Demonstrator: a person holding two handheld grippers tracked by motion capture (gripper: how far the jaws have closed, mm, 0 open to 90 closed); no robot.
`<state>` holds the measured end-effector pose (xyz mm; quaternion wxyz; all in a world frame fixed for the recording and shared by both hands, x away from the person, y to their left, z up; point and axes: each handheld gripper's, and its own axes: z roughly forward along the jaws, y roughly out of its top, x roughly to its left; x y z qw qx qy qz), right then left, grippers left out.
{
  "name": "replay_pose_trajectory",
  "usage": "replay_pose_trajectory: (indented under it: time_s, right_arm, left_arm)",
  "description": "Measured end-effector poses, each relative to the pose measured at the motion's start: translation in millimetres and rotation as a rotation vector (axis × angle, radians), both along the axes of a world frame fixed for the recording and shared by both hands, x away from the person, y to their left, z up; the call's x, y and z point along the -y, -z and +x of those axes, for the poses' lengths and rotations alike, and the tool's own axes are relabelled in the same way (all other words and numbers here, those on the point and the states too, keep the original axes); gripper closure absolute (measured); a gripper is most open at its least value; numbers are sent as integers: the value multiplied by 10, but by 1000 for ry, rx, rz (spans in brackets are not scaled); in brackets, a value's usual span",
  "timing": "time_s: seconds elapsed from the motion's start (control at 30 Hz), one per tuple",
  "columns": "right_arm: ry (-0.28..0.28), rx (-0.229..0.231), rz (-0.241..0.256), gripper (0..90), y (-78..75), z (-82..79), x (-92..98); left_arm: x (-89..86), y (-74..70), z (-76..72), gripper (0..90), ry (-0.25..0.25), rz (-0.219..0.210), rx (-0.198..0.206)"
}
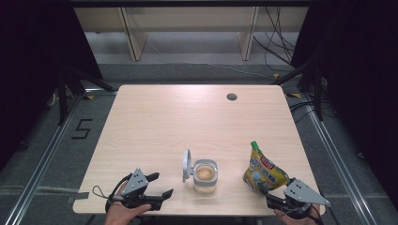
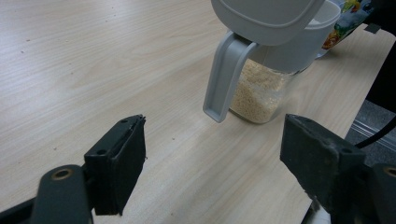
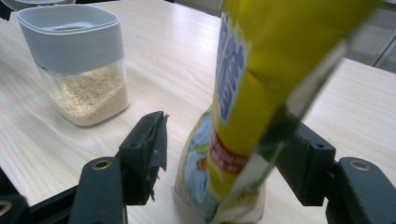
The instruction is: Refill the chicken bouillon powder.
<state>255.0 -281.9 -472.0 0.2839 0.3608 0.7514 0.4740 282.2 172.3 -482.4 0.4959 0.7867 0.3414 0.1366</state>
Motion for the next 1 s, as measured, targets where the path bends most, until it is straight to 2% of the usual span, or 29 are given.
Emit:
replay_pose_trajectory:
  time_s: [0.07, 0.1, 0.13, 0.17, 0.23, 0.27, 0.3, 0.33, 0.37, 0.4, 0.43, 0.47, 0.5, 0.57, 0.63, 0.73, 0.77, 0.8, 0.83, 0.9, 0.93, 0.97, 1.0]
  right_arm:
    - [7, -15, 5, 364, -2, -28, 19]
    - [16, -4, 4, 357, -5, -33, 29]
    - [19, -28, 11, 348, -5, -50, 35]
    - [47, -44, 19, 350, -8, -81, 45]
    - [41, -30, 11, 350, -9, -83, 63]
    - [57, -56, 31, 341, -15, -118, 78]
    - [57, -56, 31, 341, -15, -118, 78]
    - [38, -45, 19, 336, -11, -104, 90]
    - [48, -45, 4, 326, -5, -121, 102]
    - [47, -49, 11, 326, -2, -127, 101]
    - [47, -49, 11, 326, -2, -127, 101]
    - [58, -38, -12, 310, 0, -146, 113]
    - [58, -38, -12, 310, 0, -146, 113]
    - [65, -85, -1, 292, -1, -194, 128]
    - [57, -91, -12, 276, 3, -212, 140]
    - [82, -137, -13, 260, 14, -269, 136]
    - [56, -120, -22, 260, 28, -253, 147]
    - [56, -120, -22, 260, 28, -253, 147]
    - [50, -139, -35, 261, 32, -276, 142]
    - [49, -148, -26, 261, 37, -287, 132]
    - [51, -128, -50, 261, 34, -288, 137]
    - [44, -141, -47, 261, 38, -293, 133]
    - [48, -146, -48, 261, 36, -303, 128]
  left_arm:
    - [-2, -1, 1, 219, -1, 3, 1]
    - [0, 0, -1, 219, 0, 0, 0]
    - [0, 0, 0, 219, -1, 0, 0]
    - [0, 0, 0, 219, -1, 0, 0]
    - [0, -2, -1, 219, -1, 0, 1]
    - [-3, -4, -1, 219, -1, 0, 1]
    - [-3, -4, -1, 219, -1, 0, 1]
    - [7, 0, -3, 219, -8, -16, -1]
    - [8, 1, -4, 219, -9, -16, -3]
    - [-15, -4, 4, 219, -2, 19, 2]
    - [-15, -4, 4, 219, -2, 19, 2]
    - [7, 0, -4, 219, -9, -16, -2]
    - [7, 0, -4, 219, -9, -16, -2]
    - [-7, -7, -3, 219, -10, 2, 2]
    - [6, -3, -6, 219, -13, -14, -2]
    - [6, -3, -6, 218, -13, -14, -4]
    - [-4, -3, 1, 216, -8, -5, -2]
    - [-4, -3, 1, 216, -8, -5, -2]
    - [-19, -8, 18, 216, 9, 13, 21]
    - [-19, -7, 18, 216, 7, 12, 21]
    - [-14, -7, 10, 216, 0, 5, 10]
    - [-5, -4, 3, 216, -11, -6, -1]
    - [-17, -9, 17, 216, 7, 12, 18]
